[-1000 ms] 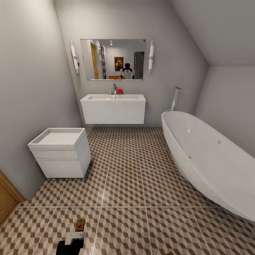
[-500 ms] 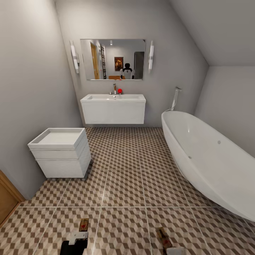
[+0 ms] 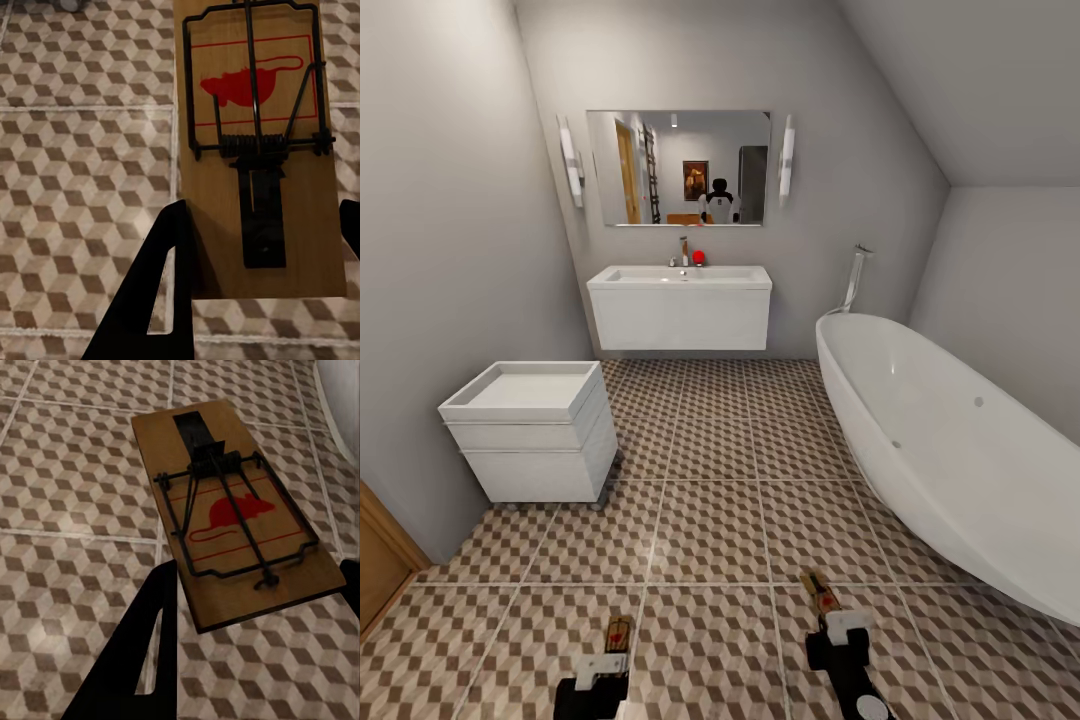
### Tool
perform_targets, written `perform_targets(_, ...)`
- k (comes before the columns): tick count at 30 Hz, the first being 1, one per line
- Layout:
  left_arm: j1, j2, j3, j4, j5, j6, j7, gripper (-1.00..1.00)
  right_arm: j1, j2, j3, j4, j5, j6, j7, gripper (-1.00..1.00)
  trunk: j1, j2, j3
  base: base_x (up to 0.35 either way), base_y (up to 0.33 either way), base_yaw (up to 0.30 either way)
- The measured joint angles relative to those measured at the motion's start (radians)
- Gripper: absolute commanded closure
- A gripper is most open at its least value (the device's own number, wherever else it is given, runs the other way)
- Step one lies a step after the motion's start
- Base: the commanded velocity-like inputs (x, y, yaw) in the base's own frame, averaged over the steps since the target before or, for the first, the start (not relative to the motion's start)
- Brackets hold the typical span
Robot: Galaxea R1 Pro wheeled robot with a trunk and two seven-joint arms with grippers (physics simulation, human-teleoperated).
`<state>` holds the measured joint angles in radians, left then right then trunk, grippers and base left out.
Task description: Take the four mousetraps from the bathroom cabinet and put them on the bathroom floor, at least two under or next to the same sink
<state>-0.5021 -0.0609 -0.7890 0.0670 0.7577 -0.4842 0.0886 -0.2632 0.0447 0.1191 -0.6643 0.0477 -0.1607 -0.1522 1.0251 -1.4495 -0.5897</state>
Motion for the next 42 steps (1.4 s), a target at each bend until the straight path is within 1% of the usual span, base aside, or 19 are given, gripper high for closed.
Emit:
perform_targets(3, 0.000, 0.011, 0.001, 0.001, 0.002, 0.000, 0.002, 1.00, 0.000, -0.002, 0.001, -0.014, 0.001, 0.006, 0.006, 1.00, 0.000, 0.000, 0.000, 0.000, 0.000, 0.000)
perform_targets(5, 0.000, 0.030, 0.002, 0.002, 0.003, 0.000, 0.000, 1.00, 0.000, -0.008, 0.001, -0.017, 0.001, 0.002, 0.034, 1.00, 0.000, 0.000, 0.000, 0.000, 0.000, 0.000)
perform_targets(6, 0.000, 0.037, 0.001, 0.003, 0.003, 0.000, 0.000, 1.00, 0.000, -0.019, 0.001, -0.017, 0.001, -0.003, 0.056, 1.00, 0.000, 0.000, 0.000, 0.000, 0.000, 0.000)
perform_targets(7, 0.000, 0.040, 0.001, 0.003, 0.003, 0.000, -0.001, 1.00, 0.000, -0.026, 0.001, -0.017, 0.001, -0.006, 0.068, 1.00, 0.000, 0.000, 0.000, 0.000, 0.000, 0.000)
perform_targets(8, 0.000, 0.045, 0.001, 0.003, 0.003, 0.000, -0.001, 1.00, 0.000, -0.042, 0.001, -0.016, -0.001, -0.010, 0.090, 1.00, 0.000, 0.000, 0.000, 0.000, 0.000, 0.000)
perform_targets(10, 0.000, 0.049, 0.001, 0.003, 0.003, 0.001, -0.001, 1.00, 0.000, -0.062, 0.000, -0.014, -0.003, -0.013, 0.122, 1.00, 0.000, 0.000, 0.000, 0.000, 0.000, 0.000)
perform_targets(11, 0.000, 0.050, 0.000, 0.003, 0.003, 0.000, -0.001, 1.00, 0.000, -0.071, 0.000, -0.012, -0.003, -0.015, 0.138, 1.00, 0.000, 0.000, 0.000, 0.000, 0.000, 0.000)
perform_targets(13, 0.000, 0.052, -0.001, 0.004, 0.004, 0.000, 0.000, 1.00, 0.000, -0.081, 0.000, -0.010, -0.004, -0.017, 0.155, 1.00, 0.000, 0.000, 0.000, 0.000, 0.000, 0.000)
perform_targets(19, 0.000, 0.054, -0.002, 0.004, 0.004, 0.000, 0.004, 1.00, 0.000, -0.086, 0.001, -0.003, -0.004, -0.026, 0.163, 1.00, 0.000, 0.000, 0.000, 0.000, 0.000, 0.000)
perform_targets(27, 0.000, 0.054, -0.002, 0.005, 0.005, 0.001, 0.004, 1.00, 0.000, -0.087, 0.000, 0.025, -0.003, -0.062, 0.162, 1.00, 0.000, 0.000, 0.000, 0.000, 0.000, 0.000)
perform_targets(42, 0.000, 0.054, -0.002, 0.005, 0.005, 0.001, 0.004, 1.00, 0.000, -0.087, 0.001, 0.029, -0.003, -0.067, 0.162, 1.00, 0.000, 0.000, 0.000, 0.033, 0.000, 0.000)
